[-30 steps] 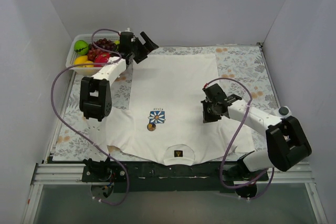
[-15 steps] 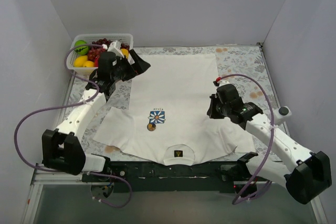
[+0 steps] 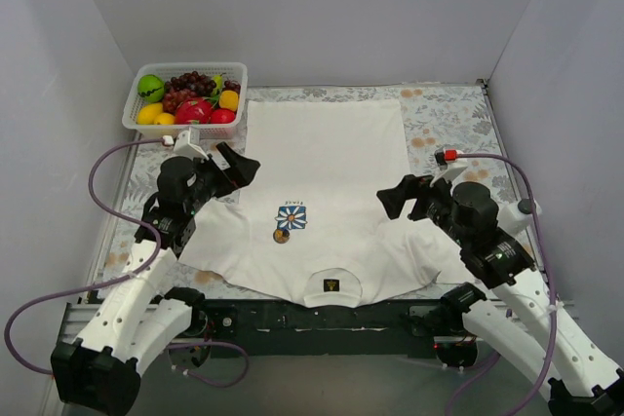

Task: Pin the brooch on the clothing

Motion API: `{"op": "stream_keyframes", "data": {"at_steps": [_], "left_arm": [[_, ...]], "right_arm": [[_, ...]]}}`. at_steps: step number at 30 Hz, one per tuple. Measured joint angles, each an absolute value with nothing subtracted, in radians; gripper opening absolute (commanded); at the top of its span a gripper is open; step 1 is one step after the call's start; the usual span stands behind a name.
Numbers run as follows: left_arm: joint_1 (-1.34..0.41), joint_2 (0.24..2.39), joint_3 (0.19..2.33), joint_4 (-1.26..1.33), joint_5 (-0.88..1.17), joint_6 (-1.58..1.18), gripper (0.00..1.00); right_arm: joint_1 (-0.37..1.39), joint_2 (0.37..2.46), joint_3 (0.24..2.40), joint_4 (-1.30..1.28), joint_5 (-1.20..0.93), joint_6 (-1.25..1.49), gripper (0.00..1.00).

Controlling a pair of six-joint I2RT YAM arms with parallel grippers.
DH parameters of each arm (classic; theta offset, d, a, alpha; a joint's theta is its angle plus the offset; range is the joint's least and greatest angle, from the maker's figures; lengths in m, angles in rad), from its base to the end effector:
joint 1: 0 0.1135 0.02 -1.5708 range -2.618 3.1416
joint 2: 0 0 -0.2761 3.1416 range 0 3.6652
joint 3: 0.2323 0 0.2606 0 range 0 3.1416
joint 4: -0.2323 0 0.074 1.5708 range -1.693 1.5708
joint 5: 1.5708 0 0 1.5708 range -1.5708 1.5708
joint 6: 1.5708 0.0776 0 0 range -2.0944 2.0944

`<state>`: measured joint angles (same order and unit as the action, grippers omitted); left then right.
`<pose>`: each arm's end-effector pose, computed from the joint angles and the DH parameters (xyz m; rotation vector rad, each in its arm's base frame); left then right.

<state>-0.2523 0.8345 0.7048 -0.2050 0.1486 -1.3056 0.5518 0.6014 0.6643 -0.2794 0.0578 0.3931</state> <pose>0.2258 -0.0701 0.2953 -0.9533 1.8593 -1.1527 0.1638 0.0956 0.3130 -0.1027 1.8277 0.6225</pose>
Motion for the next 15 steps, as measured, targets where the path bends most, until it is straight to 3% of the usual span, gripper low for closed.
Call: {"op": "stream_keyframes", "data": {"at_steps": [15], "left_arm": [[-0.252, 0.94, 0.7, -0.202, 0.076, -1.316, 0.98]], "right_arm": [[0.552, 0.702, 0.658, -0.255, 0.063, 0.362, 0.98]]}}
